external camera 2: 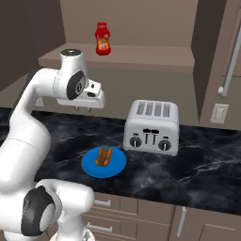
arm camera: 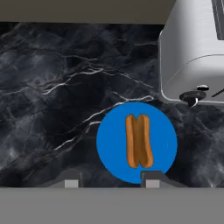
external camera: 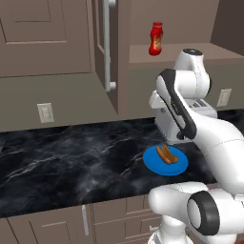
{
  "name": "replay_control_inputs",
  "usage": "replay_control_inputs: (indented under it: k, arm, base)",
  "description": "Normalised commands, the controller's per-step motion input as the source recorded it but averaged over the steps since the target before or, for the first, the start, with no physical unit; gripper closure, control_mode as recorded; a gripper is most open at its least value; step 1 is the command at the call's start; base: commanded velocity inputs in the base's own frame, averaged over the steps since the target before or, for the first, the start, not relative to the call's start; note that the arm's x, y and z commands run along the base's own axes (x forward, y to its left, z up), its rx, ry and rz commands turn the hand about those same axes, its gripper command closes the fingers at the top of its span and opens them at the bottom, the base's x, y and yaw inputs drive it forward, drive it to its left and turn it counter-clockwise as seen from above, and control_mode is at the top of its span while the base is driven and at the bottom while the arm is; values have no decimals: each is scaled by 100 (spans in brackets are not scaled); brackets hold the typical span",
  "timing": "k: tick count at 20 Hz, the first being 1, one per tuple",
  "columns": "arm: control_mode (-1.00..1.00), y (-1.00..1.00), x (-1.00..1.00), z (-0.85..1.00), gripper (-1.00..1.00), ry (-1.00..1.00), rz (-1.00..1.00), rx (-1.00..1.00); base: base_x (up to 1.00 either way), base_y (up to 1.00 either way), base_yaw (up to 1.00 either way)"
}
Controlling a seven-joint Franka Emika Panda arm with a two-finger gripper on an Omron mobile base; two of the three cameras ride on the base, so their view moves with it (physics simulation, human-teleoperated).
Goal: Move the hot dog bun to the plate on the dining table and place the condiment next to that plate. Then navigate to the fridge and take the sausage and place it on the plate as well.
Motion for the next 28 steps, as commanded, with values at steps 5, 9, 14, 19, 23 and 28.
replay_control_inputs:
  k: [5,9,14,19,23,28]
  arm:
    - [-100,3,-36,-3,-100,-13,0,-2]
    - [-100,-3,-63,-38,-100,-6,-1,0]
    - [-100,-25,-38,-68,-100,13,-5,-1]
    - [-100,-21,0,-66,-100,18,-4,-6]
    - [-100,-18,14,-47,-100,7,0,-4]
    - [-100,-6,23,-37,-100,6,0,0]
  base:
    - [0,0,0]
    - [0,0,0]
    - [0,0,0]
    - [0,0,0]
    - [0,0,0]
    - [0,0,0]
